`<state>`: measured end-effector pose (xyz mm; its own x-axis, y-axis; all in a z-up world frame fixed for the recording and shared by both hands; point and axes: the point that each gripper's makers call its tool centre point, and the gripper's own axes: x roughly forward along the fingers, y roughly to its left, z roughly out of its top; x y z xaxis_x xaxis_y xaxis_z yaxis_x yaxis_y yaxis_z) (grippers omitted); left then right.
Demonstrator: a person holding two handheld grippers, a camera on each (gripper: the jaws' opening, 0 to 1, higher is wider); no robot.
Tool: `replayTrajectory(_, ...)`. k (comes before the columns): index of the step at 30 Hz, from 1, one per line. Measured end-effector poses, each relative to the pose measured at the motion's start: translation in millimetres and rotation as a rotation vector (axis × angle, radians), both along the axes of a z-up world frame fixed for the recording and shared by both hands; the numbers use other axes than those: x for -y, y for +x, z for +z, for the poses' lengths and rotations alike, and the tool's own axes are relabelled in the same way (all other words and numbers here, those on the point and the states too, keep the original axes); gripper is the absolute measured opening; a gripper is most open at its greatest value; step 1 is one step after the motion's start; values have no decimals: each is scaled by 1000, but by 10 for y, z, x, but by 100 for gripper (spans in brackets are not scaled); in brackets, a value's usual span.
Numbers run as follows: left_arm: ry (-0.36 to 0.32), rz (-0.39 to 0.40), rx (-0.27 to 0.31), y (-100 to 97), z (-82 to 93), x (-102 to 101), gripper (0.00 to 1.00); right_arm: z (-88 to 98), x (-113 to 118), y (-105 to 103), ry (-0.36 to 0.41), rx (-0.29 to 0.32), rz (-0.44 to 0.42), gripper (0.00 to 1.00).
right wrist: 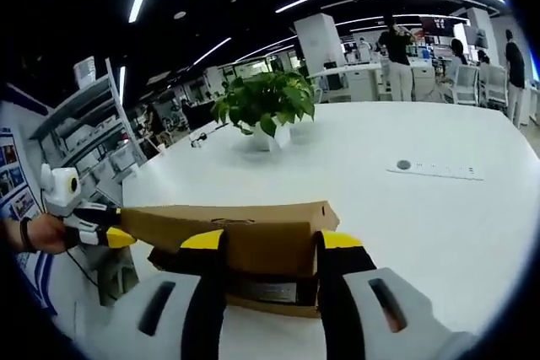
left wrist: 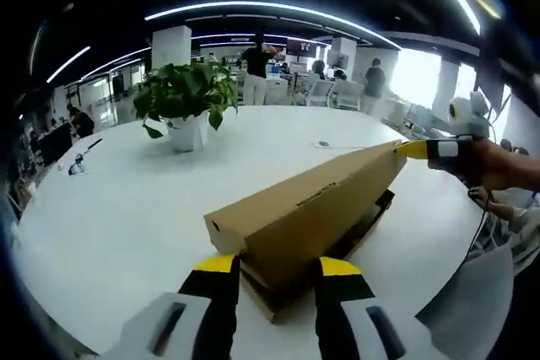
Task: Operate the shoe box by opening the lid, removing the specified soft item, and placing it in the target area until the item is outside and the box remains undamaged.
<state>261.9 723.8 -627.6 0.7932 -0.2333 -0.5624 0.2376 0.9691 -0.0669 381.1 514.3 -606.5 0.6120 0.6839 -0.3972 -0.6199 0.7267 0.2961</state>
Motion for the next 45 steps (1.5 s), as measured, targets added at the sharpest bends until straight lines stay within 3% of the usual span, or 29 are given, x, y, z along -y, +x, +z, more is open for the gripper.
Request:
replayTrajectory(5, 70, 9, 26, 63, 76, -73, 28, 104, -38, 103, 14, 14, -12, 38)
replayTrajectory(14, 164, 116, 88, 213, 197, -191, 22, 265, -133, 284, 33, 37, -37, 38)
replayTrajectory(16, 214, 115, 94, 260, 206, -208, 22, 287, -143, 308, 32, 40, -37, 38)
replayTrajectory(22, 216, 133, 105, 380, 248, -282, 21, 336, -172, 382, 25, 58, -26, 37)
replayTrajectory(26, 255, 128, 118, 431, 289, -340, 15, 390, -202, 451, 33, 64, -28, 37)
replayTrajectory(35, 266, 156, 140, 527, 354, -436, 8, 459, -257, 549, 39, 71, -25, 37)
replayTrajectory(45, 236, 161, 141, 546, 378, -448, 7, 467, -262, 561, 50, 71, -32, 37)
